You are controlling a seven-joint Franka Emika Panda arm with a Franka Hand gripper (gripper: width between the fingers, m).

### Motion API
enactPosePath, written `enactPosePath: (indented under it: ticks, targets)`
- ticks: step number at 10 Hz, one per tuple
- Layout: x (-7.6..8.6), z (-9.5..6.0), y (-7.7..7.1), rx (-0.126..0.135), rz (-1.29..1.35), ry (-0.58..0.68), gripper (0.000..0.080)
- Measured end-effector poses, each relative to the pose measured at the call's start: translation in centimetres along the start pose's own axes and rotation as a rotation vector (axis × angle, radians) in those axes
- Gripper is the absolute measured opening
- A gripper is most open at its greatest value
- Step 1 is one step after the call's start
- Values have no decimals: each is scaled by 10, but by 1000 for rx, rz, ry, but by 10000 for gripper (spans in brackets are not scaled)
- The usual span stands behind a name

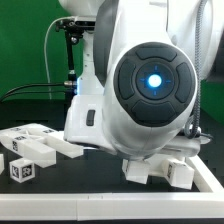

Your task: Assemble chair

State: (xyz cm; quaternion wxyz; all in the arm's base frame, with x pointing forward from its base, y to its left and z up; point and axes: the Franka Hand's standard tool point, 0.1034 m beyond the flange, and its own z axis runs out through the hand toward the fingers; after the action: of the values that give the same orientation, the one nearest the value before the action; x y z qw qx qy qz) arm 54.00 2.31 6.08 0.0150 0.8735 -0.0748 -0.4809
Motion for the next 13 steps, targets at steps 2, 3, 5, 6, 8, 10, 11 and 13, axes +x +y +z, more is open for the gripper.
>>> enactPosePath:
  ticks: [2, 3, 5, 6, 8, 10, 11, 13]
  targets:
    - [1, -7, 0, 31, 90, 25, 29]
    - [3, -11, -1, 36, 111, 50, 29]
    - [3, -12, -3, 49, 170, 55, 29]
    - [3, -13, -1, 69, 185, 62, 29]
    - [3, -6, 3, 42, 190, 53, 29]
    - [4, -6, 4, 44, 192, 51, 29]
    - [4, -5, 5, 44, 192, 50, 29]
    - [0, -11, 3, 56, 175, 61, 29]
